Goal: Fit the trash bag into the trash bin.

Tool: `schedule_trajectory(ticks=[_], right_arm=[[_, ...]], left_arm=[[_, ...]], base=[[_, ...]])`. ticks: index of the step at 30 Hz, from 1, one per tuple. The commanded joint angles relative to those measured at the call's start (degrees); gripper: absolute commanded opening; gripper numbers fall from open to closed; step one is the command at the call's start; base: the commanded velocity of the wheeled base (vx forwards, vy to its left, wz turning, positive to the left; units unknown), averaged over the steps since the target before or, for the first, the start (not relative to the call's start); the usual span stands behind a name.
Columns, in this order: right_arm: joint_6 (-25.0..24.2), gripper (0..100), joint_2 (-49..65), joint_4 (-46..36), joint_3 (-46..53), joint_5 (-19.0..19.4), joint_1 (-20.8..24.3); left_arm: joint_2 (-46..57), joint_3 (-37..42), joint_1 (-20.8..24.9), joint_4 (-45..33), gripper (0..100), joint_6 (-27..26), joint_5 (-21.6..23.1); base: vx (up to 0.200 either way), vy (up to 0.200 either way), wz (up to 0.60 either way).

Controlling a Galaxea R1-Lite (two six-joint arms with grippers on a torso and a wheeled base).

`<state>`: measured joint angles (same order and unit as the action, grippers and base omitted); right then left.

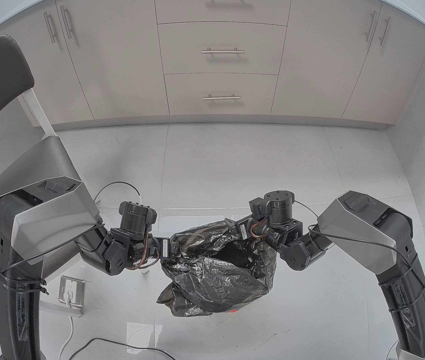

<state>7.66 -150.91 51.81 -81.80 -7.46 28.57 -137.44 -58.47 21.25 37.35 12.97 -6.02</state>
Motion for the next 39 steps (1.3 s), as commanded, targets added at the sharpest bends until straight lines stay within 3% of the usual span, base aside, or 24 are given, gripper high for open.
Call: schedule_trajectory(ticks=[1, 8, 22, 32, 39], right_arm=[[0.0, 100, 0.0, 0.0, 0.0, 0.0, 0.0], [0.0, 100, 0.2, 0.2, 0.2, -0.1, 0.0], [0.0, 100, 1.9, 0.7, 2.0, -0.1, 0.0], [-0.4, 100, 8.5, 1.0, 11.0, 0.5, 0.3], [-4.9, 100, 15.6, 4.2, 20.3, 1.2, 1.0]], left_arm=[[-2.0, -0.7, -0.4, -0.1, 100, -0.4, 0.0], [-5.2, -1.6, -2.5, -1.1, 100, -2.3, 0.0], [-5.5, -1.1, -1.5, -4.0, 100, -3.5, -0.2], [-2.1, 6.0, 1.5, -2.7, 100, -2.1, -0.7], [0.5, 7.0, 1.8, -1.4, 100, 3.7, -0.6]], base=[[0.0, 0.0, 0.0], [0.0, 0.0, 0.0], [0.0, 0.0, 0.0], [0.0, 0.0, 0.0], [0.0, 0.0, 0.0]])
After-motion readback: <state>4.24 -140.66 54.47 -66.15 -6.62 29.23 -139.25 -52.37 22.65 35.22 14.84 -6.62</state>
